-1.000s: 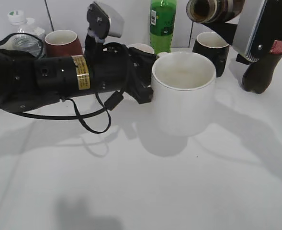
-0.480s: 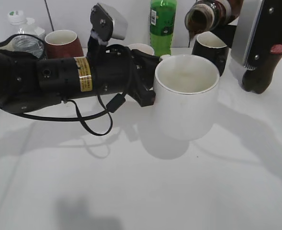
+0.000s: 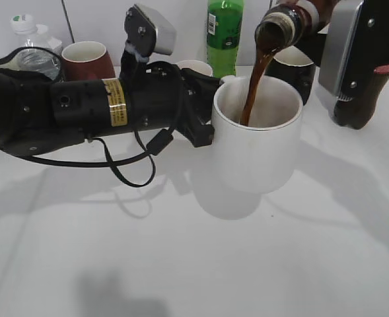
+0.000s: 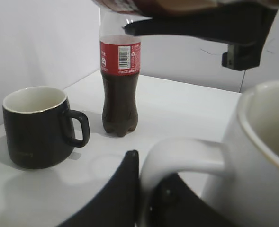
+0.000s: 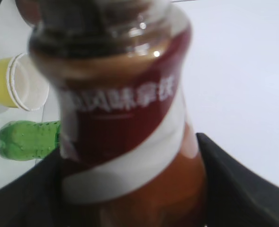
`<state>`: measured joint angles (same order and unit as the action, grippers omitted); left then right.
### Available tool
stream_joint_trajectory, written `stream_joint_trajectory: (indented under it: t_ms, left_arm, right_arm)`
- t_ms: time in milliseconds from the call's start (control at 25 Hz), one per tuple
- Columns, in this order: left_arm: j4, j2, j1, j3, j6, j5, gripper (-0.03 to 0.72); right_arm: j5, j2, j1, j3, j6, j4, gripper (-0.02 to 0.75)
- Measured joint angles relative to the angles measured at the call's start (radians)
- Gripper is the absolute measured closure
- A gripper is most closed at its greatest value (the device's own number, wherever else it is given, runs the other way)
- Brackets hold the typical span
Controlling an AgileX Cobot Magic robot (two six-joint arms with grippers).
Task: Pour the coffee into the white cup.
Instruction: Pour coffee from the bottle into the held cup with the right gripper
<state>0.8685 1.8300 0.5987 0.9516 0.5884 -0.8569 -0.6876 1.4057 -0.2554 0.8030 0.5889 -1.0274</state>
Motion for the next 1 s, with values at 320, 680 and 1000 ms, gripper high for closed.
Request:
stream_joint_trajectory:
  t_ms: [320, 680, 1000]
  left_arm:
    - [0.002, 0.000, 0.000, 0.000, 0.000, 0.004, 0.648]
    - [0.003, 0.000, 0.000, 0.000, 0.000, 0.004, 0.648]
    - [0.003, 0.000, 0.000, 0.000, 0.000, 0.005, 0.648]
  right_arm:
    - [0.024, 0.000, 0.000, 0.001, 0.015, 0.000, 0.204]
    - [0.028, 0.000, 0.000, 0.001, 0.024, 0.001, 0.204]
    - [0.028, 0.000, 0.000, 0.001, 0.052, 0.002, 0.204]
